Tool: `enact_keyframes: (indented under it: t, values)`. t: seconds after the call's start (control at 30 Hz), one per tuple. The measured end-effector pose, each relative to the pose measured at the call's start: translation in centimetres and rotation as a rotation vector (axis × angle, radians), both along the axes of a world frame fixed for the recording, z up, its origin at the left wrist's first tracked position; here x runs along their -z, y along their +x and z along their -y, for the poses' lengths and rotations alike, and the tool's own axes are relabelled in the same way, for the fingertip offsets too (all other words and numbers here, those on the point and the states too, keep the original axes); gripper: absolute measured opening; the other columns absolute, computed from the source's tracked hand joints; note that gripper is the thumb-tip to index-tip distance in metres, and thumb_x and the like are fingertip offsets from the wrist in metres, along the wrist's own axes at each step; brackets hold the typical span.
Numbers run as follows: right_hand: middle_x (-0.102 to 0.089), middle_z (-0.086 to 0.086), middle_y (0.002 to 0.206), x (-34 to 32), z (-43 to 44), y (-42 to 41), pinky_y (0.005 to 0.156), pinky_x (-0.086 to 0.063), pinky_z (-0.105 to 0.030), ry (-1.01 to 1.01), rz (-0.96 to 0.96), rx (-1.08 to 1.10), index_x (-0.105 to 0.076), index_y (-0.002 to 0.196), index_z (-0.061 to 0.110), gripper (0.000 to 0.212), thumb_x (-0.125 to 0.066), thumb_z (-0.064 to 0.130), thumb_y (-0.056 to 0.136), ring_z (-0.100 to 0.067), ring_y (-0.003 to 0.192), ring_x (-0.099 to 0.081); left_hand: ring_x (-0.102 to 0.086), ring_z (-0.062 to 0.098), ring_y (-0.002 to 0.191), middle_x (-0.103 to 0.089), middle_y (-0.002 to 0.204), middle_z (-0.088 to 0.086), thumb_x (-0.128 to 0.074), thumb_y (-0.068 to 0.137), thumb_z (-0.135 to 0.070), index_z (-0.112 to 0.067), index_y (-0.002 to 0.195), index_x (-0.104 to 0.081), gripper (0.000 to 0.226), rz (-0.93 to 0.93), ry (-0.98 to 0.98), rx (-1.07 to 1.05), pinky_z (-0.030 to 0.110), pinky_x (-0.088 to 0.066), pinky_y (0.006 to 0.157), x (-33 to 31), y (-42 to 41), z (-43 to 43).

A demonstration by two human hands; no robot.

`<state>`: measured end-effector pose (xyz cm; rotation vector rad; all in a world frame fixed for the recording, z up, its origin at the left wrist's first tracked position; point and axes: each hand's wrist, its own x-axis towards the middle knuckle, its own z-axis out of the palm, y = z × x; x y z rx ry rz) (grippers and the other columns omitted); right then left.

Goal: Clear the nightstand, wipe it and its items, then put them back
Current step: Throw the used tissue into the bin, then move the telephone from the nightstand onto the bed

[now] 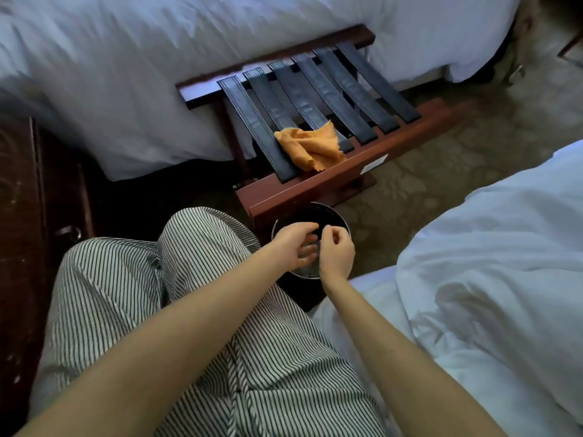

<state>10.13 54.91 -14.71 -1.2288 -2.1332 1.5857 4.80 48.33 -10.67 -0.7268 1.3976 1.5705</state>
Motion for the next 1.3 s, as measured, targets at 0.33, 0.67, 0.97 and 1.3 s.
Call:
enact_keyframes:
  t: [0.33,0.67,0.97,1.3]
  values:
    - [-0.059,0.012,0.08,-7.0,5.2,-2.1,0.064,-0.042,-0.012,0.016,-0.343,-0.15,-0.059,0.092,0.016,0.014,-0.05,0.025,0.097,0.0,0.075,-0.055,-0.06,0.015,0.083,-0.065,0.096,0.003,-0.056,0.091,-0.02,-0.016,0.104,-0.063,0.015,-0.267,0.125,-0.171,0.027,-0.049,0.067,-7.0,-0.6,5.5]
    - [-0.057,0.009,0.072,-10.1,14.9,-6.1,0.069,-0.047,-0.03,-0.007,-0.453,-0.408,-0.055,0.09,0.017,0.005,-0.055,0.019,0.094,-0.007,0.068,-0.055,-0.055,0.014,0.077,-0.06,0.096,0.003,-0.055,0.092,-0.024,-0.014,0.105,-0.062,0.018,-0.439,0.038,-0.467,0.025,-0.048,0.062,-9.6,-2.1,16.8]
    - [-0.056,0.003,0.068,-11.1,25.8,-9.0,0.065,-0.046,-0.03,-0.077,-0.452,-0.815,-0.054,0.082,0.024,0.013,-0.054,0.018,0.094,-0.012,0.065,-0.054,-0.054,0.011,0.072,-0.059,0.085,-0.002,-0.053,0.093,-0.024,-0.018,0.092,-0.059,0.009,-0.54,-0.143,-0.732,0.024,-0.047,0.062,-9.5,-1.6,28.6]
    - [-0.059,0.01,0.074,-11.0,38.1,-8.7,0.069,-0.045,-0.028,-0.07,-0.35,-1.268,-0.061,0.089,0.018,0.011,-0.056,0.026,0.093,-0.004,0.07,-0.054,-0.048,0.005,0.054,-0.054,0.071,-0.003,-0.054,0.093,-0.02,-0.019,0.077,-0.052,0.016,-0.518,-0.391,-1.16,0.017,-0.04,0.046,-8.9,5.5,41.8]
